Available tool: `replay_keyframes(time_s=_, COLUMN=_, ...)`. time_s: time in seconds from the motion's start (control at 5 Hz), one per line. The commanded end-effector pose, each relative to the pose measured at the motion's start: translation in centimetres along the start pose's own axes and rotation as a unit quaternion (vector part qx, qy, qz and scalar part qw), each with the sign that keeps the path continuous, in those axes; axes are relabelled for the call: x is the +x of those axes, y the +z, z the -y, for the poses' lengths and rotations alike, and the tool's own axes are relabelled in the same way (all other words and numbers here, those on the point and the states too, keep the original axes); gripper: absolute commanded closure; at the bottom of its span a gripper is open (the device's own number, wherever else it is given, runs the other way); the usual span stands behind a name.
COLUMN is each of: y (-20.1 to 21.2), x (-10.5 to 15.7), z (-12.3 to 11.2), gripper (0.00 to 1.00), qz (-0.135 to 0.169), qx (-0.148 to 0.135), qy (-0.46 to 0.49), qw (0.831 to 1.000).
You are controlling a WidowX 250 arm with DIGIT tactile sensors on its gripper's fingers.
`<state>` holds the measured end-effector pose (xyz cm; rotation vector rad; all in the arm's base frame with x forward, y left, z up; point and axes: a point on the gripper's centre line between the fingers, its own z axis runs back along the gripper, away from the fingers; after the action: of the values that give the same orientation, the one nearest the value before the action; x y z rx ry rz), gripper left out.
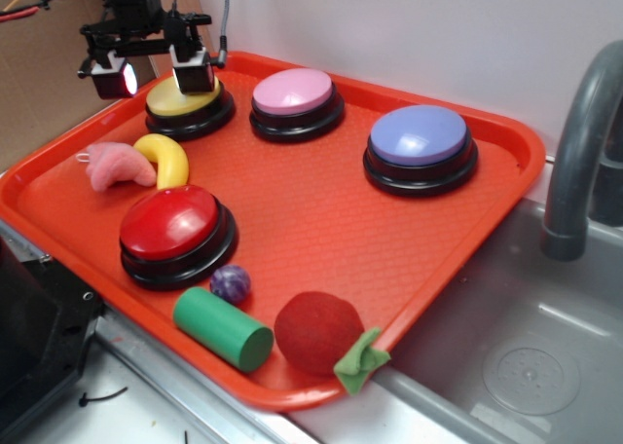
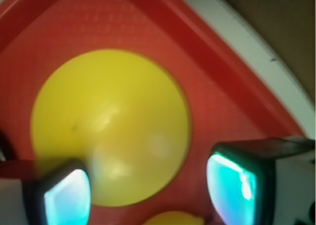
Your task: Push the yellow button.
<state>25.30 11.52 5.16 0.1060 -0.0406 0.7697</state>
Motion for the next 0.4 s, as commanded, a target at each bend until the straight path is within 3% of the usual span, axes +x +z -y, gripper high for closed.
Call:
replay_keyframes(time_s=0.0, y=0.4, x=-0.9, z=-0.8, gripper=0.0, qz=0.012, qx=0.002, qy=-0.007, qw=1.0)
replay_keyframes(time_s=0.2, y=1.9, x=-1.1, z=-1.1, gripper=0.0, qz=0.033, qx=-0.001, qy=-0.011, qw=0.999)
